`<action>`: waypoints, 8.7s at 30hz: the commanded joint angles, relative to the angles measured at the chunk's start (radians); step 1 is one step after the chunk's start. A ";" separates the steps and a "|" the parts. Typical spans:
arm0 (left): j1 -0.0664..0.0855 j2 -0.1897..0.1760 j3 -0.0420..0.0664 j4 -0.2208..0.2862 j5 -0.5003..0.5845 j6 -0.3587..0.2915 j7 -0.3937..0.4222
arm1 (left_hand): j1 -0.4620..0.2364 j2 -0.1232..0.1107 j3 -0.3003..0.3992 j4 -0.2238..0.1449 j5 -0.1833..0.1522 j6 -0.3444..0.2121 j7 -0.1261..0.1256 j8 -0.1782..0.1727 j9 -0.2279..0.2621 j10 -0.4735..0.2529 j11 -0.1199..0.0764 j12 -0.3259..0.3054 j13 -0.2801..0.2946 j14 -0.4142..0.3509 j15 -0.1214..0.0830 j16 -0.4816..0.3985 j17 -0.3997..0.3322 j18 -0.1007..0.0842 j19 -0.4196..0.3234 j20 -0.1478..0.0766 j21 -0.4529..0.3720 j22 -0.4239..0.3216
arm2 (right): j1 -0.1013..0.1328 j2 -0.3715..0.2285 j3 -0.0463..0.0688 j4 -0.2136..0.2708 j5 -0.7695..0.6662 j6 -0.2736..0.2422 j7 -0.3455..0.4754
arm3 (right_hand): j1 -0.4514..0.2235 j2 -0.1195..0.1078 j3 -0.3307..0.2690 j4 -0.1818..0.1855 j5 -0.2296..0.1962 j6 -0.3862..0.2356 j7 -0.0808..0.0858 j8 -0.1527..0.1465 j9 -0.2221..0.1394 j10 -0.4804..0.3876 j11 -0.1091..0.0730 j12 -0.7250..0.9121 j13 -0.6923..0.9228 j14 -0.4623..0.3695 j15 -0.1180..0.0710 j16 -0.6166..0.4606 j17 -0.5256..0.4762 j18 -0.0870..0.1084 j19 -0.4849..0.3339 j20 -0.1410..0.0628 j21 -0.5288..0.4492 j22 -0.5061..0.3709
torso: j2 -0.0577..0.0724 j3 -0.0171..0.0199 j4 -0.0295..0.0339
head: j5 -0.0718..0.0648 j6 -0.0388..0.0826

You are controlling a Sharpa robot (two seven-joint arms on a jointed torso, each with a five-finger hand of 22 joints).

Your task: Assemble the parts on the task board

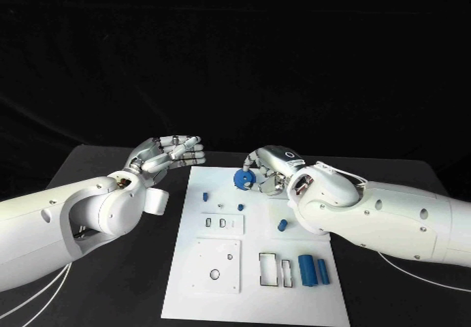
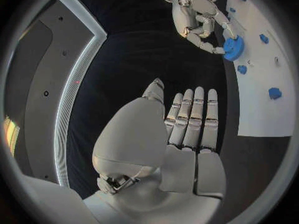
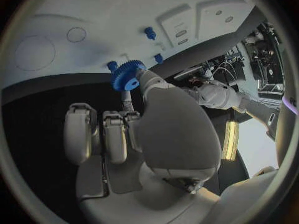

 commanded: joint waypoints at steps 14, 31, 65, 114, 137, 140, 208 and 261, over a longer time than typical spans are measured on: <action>0.001 0.006 0.001 0.006 0.002 0.024 0.005 | -0.002 0.009 -0.006 -0.003 -0.003 -0.008 0.022 -0.002 0.002 0.005 0.004 -0.005 0.001 -0.007 0.001 -0.006 0.003 0.019 0.000 0.010 -0.005 -0.002 | -0.027 0.090 -0.002 -0.100 -0.090 0.055 0.002 | -0.001 -0.002 0.013 0.000 0.000 0.018 -0.012 0.000 0.001 0.046 -0.009 0.001 0.182 0.104 -0.007 0.004 0.263 -0.010 0.007 -0.001 0.005 0.042 | 0.000 0.0006 0.0002 | 0.004 -0.006; 0.001 0.006 0.001 0.006 0.002 0.028 -0.002 | -0.002 0.009 -0.006 -0.003 -0.003 -0.008 0.022 -0.002 0.002 0.006 0.004 -0.005 0.001 -0.007 0.001 -0.006 0.003 0.019 0.000 0.010 -0.005 -0.003 | -0.034 0.119 -0.003 -0.135 -0.101 0.068 0.000 | -0.002 -0.004 0.018 0.000 -0.001 0.017 -0.011 -0.003 0.000 0.044 -0.008 -0.001 0.179 0.104 -0.006 0.004 0.263 -0.010 0.006 -0.001 0.004 0.041 | -0.001 0.0009 -0.0013 | 0.009 -0.011; 0.001 0.005 0.001 0.005 0.002 0.027 -0.007 | -0.003 0.010 -0.010 -0.003 -0.003 -0.010 0.023 -0.003 0.002 0.006 0.004 -0.008 0.001 -0.009 0.001 -0.009 0.003 0.019 0.000 0.010 -0.006 -0.004 | -0.037 0.129 -0.006 -0.173 0.006 0.107 0.013 | -0.229 0.021 0.009 0.012 0.026 -0.044 0.018 -0.086 -0.060 0.014 0.020 -0.031 0.142 0.104 0.020 0.004 0.263 -0.007 0.001 0.024 -0.006 0.044 | -0.002 0.0020 -0.0024 | 0.008 -0.015; 0.000 0.016 0.000 -0.022 0.002 0.045 -0.011 | -0.005 0.012 -0.014 -0.001 -0.002 -0.013 0.024 -0.004 0.002 0.005 0.005 -0.011 0.000 -0.011 0.002 -0.011 0.004 0.019 0.000 0.011 -0.007 -0.006 | -0.021 -0.327 -0.018 -0.095 0.425 0.137 0.414 | -0.032 -0.085 0.159 -0.080 -0.074 -0.016 0.018 -0.082 -0.069 -0.393 0.017 -0.584 -0.496 0.059 0.016 -0.045 0.111 0.046 -0.146 0.020 -0.241 -0.147 | -0.028 0.0149 -0.0301 | -0.030 -0.019; 0.000 0.013 0.000 -0.022 0.002 0.047 -0.011 | -0.005 0.012 -0.014 -0.001 -0.002 -0.013 0.024 -0.004 0.002 0.005 0.005 -0.011 0.000 -0.011 0.002 -0.011 0.004 0.019 0.000 0.011 -0.007 -0.006 | -0.055 -0.273 -0.021 -0.153 0.418 0.150 0.387 | -0.048 -0.075 0.120 -0.090 -0.058 -0.041 0.023 -0.095 -0.073 -0.217 0.021 -0.310 -0.224 0.096 0.020 -0.005 0.231 0.023 -0.080 0.024 -0.150 -0.055 | -0.030 0.0118 -0.0290 | -0.031 -0.031; 0.000 0.013 0.000 -0.022 0.002 0.047 -0.011 | -0.005 0.012 -0.014 -0.001 -0.002 -0.013 0.024 -0.004 0.002 0.005 0.005 -0.011 0.000 -0.011 0.002 -0.011 0.004 0.019 0.000 0.011 -0.007 -0.006 | -0.057 -0.268 -0.021 -0.160 0.418 0.147 0.385 | -0.050 -0.071 0.119 -0.088 -0.055 -0.039 0.023 -0.094 -0.072 -0.210 0.021 -0.297 -0.211 0.098 0.020 -0.003 0.239 0.022 -0.076 0.024 -0.144 -0.049 | -0.030 0.0113 -0.0287 | -0.031 -0.031; -0.003 0.030 -0.004 -0.051 0.002 0.058 -0.022 | -0.004 0.016 -0.020 -0.003 -0.003 -0.014 0.024 -0.003 0.003 0.007 0.006 -0.016 0.001 -0.012 0.003 -0.015 0.006 0.019 0.001 0.012 -0.010 -0.009 | -0.049 -0.143 -0.017 0.102 0.242 -0.031 0.079 | -0.102 0.012 0.271 -0.104 -0.198 0.110 -0.036 -0.015 -0.029 -0.052 -0.029 -0.112 0.017 0.104 -0.023 0.004 0.263 -0.006 -0.002 -0.015 -0.036 0.066 | -0.054 0.0040 -0.0268 | 0.008 -0.063; -0.005 0.052 -0.006 -0.071 0.002 0.077 -0.033 | -0.007 0.019 -0.025 0.000 -0.004 -0.013 0.024 -0.002 0.004 0.009 0.006 -0.017 0.001 -0.013 0.003 -0.017 0.007 0.019 0.001 0.012 -0.011 -0.011 | -0.173 0.112 -0.026 0.016 0.081 0.008 -0.041 | -0.133 -0.013 0.258 -0.096 -0.216 0.117 -0.042 -0.015 -0.027 -0.041 -0.036 -0.109 0.029 0.104 -0.030 0.004 0.263 -0.002 -0.007 -0.023 -0.052 0.056 | -0.057 0.0021 -0.0271 | 0.052 -0.110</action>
